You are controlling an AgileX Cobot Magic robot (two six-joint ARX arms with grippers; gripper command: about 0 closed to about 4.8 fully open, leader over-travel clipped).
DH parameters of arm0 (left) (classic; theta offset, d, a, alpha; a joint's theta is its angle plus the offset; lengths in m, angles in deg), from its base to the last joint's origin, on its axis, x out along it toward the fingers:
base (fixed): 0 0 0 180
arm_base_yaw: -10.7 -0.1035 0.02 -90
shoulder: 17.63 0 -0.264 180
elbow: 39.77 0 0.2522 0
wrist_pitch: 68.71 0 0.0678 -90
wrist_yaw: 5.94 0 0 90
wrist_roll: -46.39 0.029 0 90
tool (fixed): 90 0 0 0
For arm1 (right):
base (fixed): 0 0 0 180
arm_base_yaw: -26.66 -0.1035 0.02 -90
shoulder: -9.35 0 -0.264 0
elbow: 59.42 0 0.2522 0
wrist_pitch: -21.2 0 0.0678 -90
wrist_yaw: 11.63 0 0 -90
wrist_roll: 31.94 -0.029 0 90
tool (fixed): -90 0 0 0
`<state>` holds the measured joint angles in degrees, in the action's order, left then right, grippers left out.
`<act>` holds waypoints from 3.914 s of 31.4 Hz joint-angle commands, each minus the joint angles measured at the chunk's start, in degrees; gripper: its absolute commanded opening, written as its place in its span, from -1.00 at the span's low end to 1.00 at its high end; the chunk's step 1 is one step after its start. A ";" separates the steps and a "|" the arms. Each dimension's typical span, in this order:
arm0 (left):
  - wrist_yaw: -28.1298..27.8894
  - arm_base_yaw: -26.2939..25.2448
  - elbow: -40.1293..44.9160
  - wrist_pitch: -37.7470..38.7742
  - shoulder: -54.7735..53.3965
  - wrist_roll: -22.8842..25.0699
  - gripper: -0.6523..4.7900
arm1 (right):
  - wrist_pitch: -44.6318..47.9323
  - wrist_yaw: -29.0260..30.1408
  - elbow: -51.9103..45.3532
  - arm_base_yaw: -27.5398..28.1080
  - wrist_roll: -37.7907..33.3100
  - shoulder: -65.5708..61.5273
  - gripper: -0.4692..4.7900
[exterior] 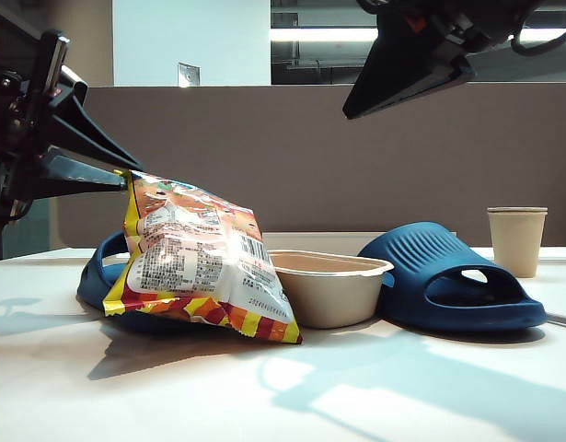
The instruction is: Pick up a bag of chips and put them in the box.
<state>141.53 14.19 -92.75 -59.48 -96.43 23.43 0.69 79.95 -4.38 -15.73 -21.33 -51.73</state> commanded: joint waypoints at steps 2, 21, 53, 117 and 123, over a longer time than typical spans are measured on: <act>0.20 0.15 -0.04 0.20 -0.15 0.66 -0.12 | 1.03 -0.42 0.31 -0.02 0.17 0.11 -0.84; -6.25 1.57 0.00 7.43 -2.99 7.98 0.39 | 1.03 -0.15 0.31 -0.13 0.11 0.13 -0.84; -4.85 4.09 0.00 2.25 -8.17 7.54 -0.36 | 0.98 0.04 0.31 -0.13 0.07 0.13 -0.84; -11.34 17.22 -0.09 -49.24 -15.58 -19.23 -0.78 | 2.27 -9.55 0.31 -0.04 3.15 6.86 -0.84; -14.88 19.96 -2.34 -52.54 -19.04 -19.74 -0.78 | 1.38 -9.31 0.31 -0.04 3.13 7.87 -0.84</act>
<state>127.19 33.49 -94.04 -110.56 -114.72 4.09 1.98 70.53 -4.34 -15.73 -18.34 -44.08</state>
